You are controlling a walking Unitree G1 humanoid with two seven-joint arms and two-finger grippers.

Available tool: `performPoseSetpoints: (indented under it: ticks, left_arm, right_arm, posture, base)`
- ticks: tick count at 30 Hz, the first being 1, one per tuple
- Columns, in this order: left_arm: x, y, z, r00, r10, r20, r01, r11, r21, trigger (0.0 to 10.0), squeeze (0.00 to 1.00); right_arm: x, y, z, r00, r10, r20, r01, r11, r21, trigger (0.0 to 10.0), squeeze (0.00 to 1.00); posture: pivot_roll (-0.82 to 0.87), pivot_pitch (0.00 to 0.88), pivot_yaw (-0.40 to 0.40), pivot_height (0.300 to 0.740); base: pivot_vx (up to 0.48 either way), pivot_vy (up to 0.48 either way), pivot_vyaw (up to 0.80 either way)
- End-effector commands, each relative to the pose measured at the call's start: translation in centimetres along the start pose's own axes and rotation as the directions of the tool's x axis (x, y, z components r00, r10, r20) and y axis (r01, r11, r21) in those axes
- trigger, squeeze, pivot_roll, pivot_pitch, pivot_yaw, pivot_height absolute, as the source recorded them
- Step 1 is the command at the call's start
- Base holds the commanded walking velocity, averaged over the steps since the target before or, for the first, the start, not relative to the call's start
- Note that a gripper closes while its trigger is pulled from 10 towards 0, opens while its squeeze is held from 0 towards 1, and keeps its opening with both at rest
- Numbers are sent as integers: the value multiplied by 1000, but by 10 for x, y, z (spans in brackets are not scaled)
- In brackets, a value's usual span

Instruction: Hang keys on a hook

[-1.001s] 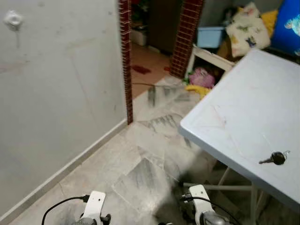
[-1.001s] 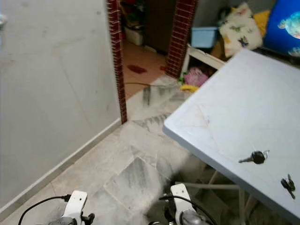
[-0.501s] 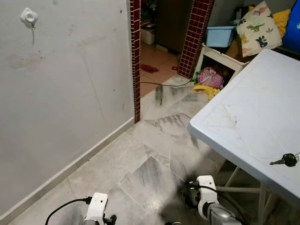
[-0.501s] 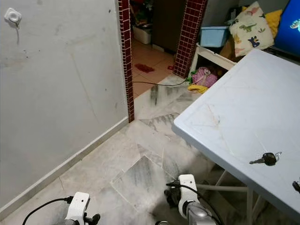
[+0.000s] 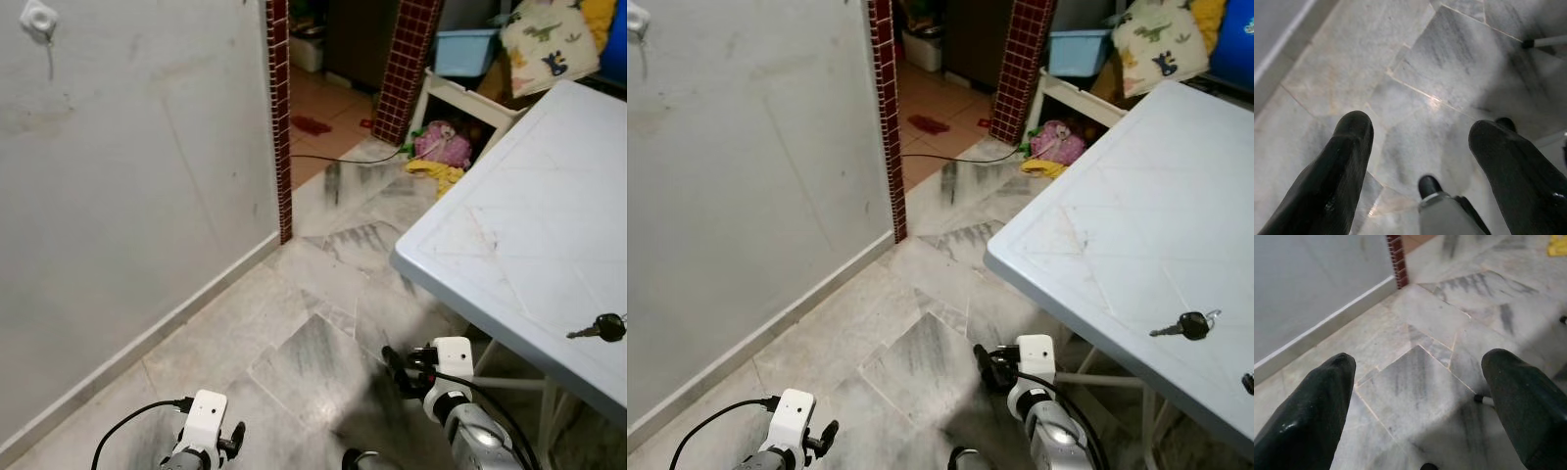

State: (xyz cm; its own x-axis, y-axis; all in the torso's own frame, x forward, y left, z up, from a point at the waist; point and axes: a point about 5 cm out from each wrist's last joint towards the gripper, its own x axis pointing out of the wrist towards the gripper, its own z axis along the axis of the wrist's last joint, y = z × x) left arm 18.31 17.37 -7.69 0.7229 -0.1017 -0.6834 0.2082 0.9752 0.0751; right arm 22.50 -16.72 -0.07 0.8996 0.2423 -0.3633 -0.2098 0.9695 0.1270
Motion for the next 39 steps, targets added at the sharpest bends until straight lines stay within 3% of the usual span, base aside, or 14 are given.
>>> performPoseSetpoints:
  ticks: [1,5,8,13,14,15,16,18,20,22,27,31,35,39]
  left_arm:
    - [-3,-2,-6,1000,6,-1,-6,999,35,10000,0]
    - [-5,0,-1,996,42,77,-47,996,72,10000,0]
    - [-4,0,-1,998,26,63,-31,995,96,10000,0]
    - [-4,1,-3,999,31,45,-33,999,40,10000,0]
    - [-1,12,30,975,32,220,-43,998,49,10000,0]
    - [-6,26,80,890,31,456,-65,996,59,10000,0]
    - [-10,29,95,857,34,514,-73,996,55,10000,0]
    - [-12,31,105,842,59,536,-87,996,26,10000,0]
    - [-15,36,125,794,150,589,-175,984,-14,10000,0]
    - [-13,39,134,773,210,599,-214,975,-66,10000,0]
    - [-8,32,134,791,185,583,-172,982,-78,10000,0]
    - [-22,26,134,805,162,570,-135,987,-90,10000,0]
    - [-44,29,132,787,162,595,-124,987,-105,10000,0]
    - [-53,31,130,784,158,600,-130,987,-90,10000,0]
  right_arm:
    - [-4,1,6,1000,10,0,-10,1000,4,10000,0]
    - [-14,8,4,998,32,-60,-32,999,4,10000,0]
    - [-15,9,4,996,32,-85,-30,999,28,10000,0]
    - [-10,12,-3,981,54,-187,-45,998,53,10000,0]
    - [-9,12,-5,978,57,-199,-45,997,64,10000,0]
    - [-8,12,-8,974,61,-218,-48,997,67,10000,0]
    - [-8,12,-9,972,63,-226,-50,997,64,10000,0]
    - [-8,12,-13,966,69,-250,-56,997,58,10000,0]
    - [-8,10,-20,952,74,-297,-63,997,46,10000,0]
    - [-8,6,-22,948,65,-312,-58,998,30,10000,0]
    - [-5,3,-21,947,52,-318,-51,999,12,10000,0]
    - [1,-1,-5,963,34,-266,-37,999,-5,10000,0]
    - [0,4,26,990,49,-132,-51,999,-10,10000,0]
    - [-5,9,39,994,71,-80,-74,996,-43,10000,0]
  posture:
    - [-109,196,1,740]
    - [-101,190,14,740]
    - [-94,186,21,740]
    - [-93,175,21,740]
    - [-94,172,18,740]
    - [-93,169,15,740]
    - [-93,168,15,740]
    - [-94,168,13,740]
    - [-95,162,6,740]
    - [-95,158,0,740]
    - [-102,152,-7,740]
    - [-102,152,-10,740]
    - [-99,156,-16,740]
    - [-97,157,-14,740]
  base:
    - [0,0,0]
    - [0,0,0]
    - [0,0,0]
    - [0,0,0]
    - [0,0,0]
    - [0,0,0]
    - [0,0,0]
    - [0,0,0]
    - [0,0,0]
    - [0,0,0]
    - [0,0,0]
    - [0,0,0]
    - [0,0,0]
    - [0,0,0]
